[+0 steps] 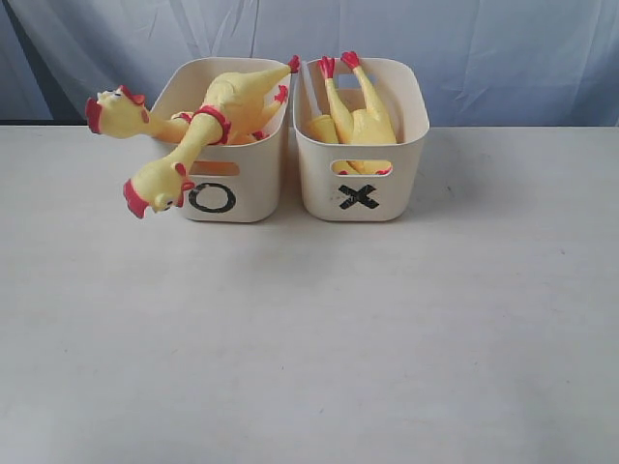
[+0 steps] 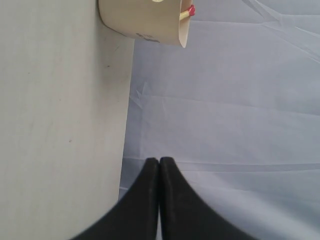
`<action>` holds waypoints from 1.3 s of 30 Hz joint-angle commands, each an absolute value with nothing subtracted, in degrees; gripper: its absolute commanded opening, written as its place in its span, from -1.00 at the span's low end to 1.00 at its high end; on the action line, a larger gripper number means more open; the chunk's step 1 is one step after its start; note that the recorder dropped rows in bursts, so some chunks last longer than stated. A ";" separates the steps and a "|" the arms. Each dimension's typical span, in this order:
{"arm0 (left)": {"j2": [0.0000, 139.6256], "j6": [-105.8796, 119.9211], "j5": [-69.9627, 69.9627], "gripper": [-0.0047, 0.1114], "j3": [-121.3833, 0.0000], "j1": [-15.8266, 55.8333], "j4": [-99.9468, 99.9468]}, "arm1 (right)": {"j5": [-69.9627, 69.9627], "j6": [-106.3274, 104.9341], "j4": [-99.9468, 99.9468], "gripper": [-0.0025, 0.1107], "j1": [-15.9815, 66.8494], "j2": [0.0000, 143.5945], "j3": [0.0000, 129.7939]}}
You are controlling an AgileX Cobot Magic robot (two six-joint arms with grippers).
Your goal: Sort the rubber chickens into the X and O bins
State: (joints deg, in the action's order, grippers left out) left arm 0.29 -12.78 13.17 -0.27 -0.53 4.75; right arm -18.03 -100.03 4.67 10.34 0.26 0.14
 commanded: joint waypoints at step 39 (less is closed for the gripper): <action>0.00 -12.82 13.28 -0.92 0.00 -0.40 4.74 | -16.98 -17.72 6.92 -0.97 9.99 0.00 0.00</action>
